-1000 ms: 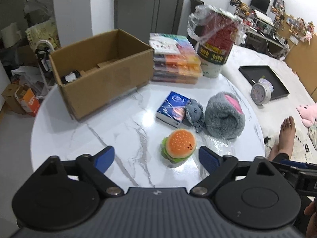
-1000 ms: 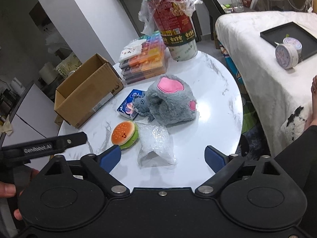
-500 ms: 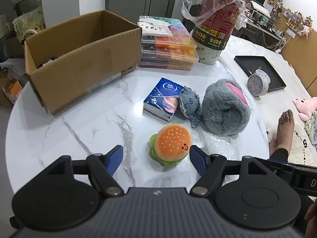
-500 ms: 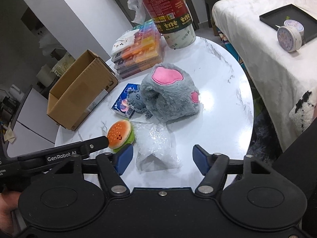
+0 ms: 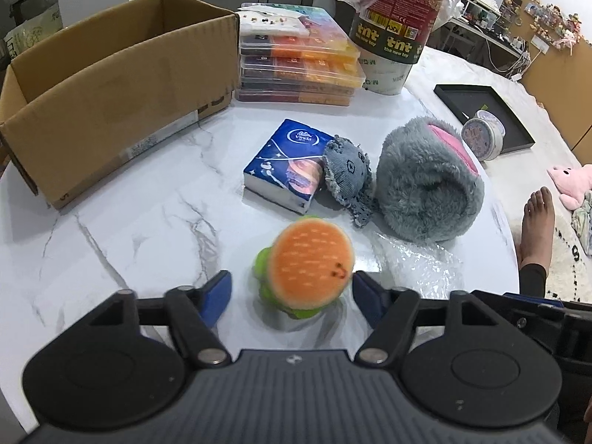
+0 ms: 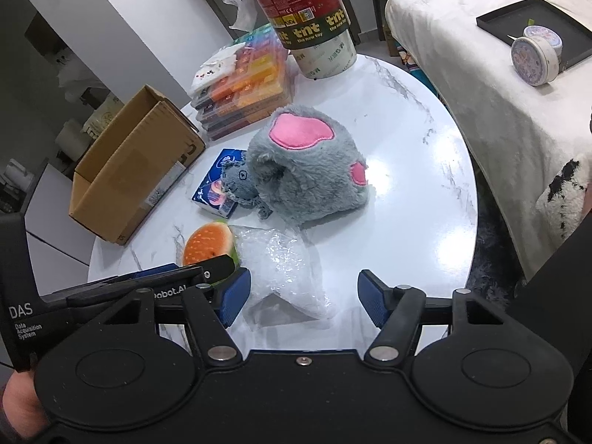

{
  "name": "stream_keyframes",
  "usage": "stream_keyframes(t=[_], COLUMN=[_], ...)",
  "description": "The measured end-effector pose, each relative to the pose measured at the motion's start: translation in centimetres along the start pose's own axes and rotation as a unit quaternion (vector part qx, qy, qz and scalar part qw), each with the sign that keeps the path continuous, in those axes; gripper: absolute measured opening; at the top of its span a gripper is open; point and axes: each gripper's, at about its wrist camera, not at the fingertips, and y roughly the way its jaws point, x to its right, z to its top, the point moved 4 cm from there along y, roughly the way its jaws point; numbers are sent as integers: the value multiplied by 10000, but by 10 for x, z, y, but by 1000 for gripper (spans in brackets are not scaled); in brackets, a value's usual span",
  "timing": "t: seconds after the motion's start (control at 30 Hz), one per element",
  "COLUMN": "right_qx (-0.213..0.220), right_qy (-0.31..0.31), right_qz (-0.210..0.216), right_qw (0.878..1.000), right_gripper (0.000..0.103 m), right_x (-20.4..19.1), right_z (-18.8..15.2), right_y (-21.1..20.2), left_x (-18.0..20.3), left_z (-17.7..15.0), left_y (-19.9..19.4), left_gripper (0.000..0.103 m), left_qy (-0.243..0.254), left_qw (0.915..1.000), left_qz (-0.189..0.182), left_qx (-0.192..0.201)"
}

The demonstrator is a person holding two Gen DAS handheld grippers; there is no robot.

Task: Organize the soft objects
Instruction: 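Grasp the hamburger plush with the left tool while the right tool grasps the plastic bag, then carry the hamburger plush and plastic bag into the cardboard box and release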

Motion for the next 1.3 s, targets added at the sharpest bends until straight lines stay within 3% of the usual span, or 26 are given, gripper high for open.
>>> stream_keyframes(t=[0.1,0.17,0.27,0.43,0.7,0.77,0.8,1.0,1.3], right_qx=[-21,-38,-73,-95,-181,-247,-275,-226,41], right_qy=[-27,-46,-55,-152,-216,-253,-255,-370,-572], right_qz=[-46,-46,-62,-157,-310,-283,-217,-201,-57], right_qw=[10000,10000,9999,9997,9991,9990,9991,9989,9983], right_gripper=[64,64,66,77,76,59,39,31,30], right_x=[-2,-4,-6,-14,-18,-20,-21,-34,-61], right_z=[1,1,1,2,2,2,2,5,19], right_y=[3,5,9,16,25,28,28,22,2], left_x=[0,-2,-7,-19,-37,-41,-43,-52,-59], left_z=[0,0,1,3,5,6,6,8,16], left_y=[1,-1,-5,-15,-33,-37,-40,-55,-83], left_gripper=[42,39,37,37,37,37,37,37,37], left_qy=[-11,-69,-123,-205,-304,-324,-337,-400,-430], left_qw=[10000,10000,9999,9996,9990,9987,9986,9979,9961], left_qz=[-25,-43,-1,70,215,246,254,294,354], left_qx=[41,56,98,155,264,300,314,417,681])
